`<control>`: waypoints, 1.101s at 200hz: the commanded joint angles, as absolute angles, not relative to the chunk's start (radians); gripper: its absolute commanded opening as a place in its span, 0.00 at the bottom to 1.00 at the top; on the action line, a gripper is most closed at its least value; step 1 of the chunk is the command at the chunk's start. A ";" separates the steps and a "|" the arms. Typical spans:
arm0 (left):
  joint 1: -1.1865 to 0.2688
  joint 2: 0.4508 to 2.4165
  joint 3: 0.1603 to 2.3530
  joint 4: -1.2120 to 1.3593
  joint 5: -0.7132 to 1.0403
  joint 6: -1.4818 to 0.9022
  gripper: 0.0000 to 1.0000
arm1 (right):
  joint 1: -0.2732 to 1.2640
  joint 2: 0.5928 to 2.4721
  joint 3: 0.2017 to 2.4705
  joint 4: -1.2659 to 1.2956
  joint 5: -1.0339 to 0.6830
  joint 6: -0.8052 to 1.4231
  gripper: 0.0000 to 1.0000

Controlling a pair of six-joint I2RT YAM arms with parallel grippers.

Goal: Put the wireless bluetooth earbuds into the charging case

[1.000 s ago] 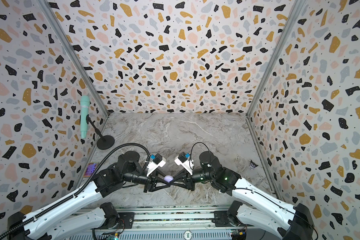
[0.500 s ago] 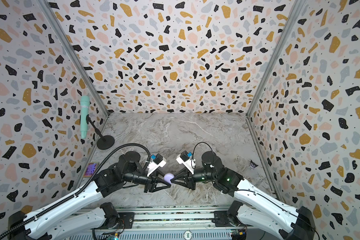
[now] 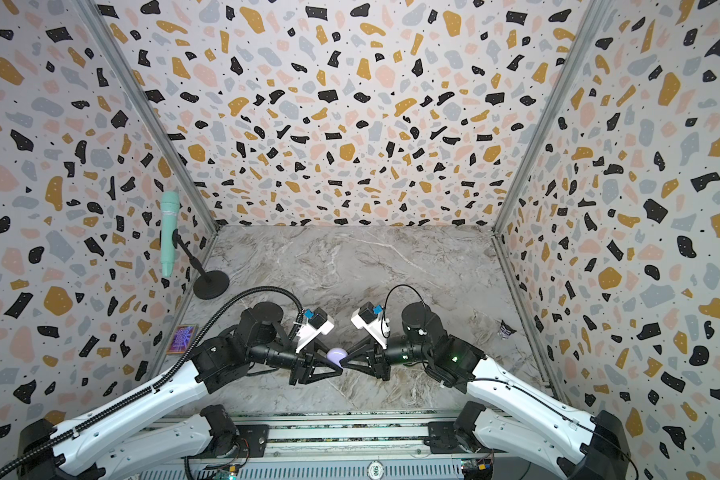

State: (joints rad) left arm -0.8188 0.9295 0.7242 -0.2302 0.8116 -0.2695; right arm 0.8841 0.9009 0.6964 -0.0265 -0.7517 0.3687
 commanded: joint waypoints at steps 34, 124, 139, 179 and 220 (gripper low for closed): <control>-0.815 0.916 0.739 -0.212 0.834 -0.255 0.36 | 0.890 0.899 0.711 0.000 -0.760 0.370 0.00; -0.816 0.916 0.739 -0.209 0.842 -0.253 0.15 | 0.902 0.910 0.709 0.002 -0.753 0.367 0.00; -0.816 0.914 0.737 -0.209 0.837 -0.250 0.05 | 0.903 0.910 0.709 0.000 -0.754 0.367 0.00; -0.815 0.891 0.719 -0.198 0.740 -0.249 0.00 | 0.903 0.896 0.719 -0.017 -0.733 0.360 0.27; -0.815 0.795 0.605 0.000 0.612 -0.261 0.00 | 0.904 0.844 0.730 -0.041 -0.684 0.364 0.99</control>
State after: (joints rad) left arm -0.8181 0.8570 0.6739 -0.1696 0.7017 -0.2562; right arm 0.8989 0.8932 0.6968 -0.0299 -0.7132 0.3614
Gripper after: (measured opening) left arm 0.242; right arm 0.951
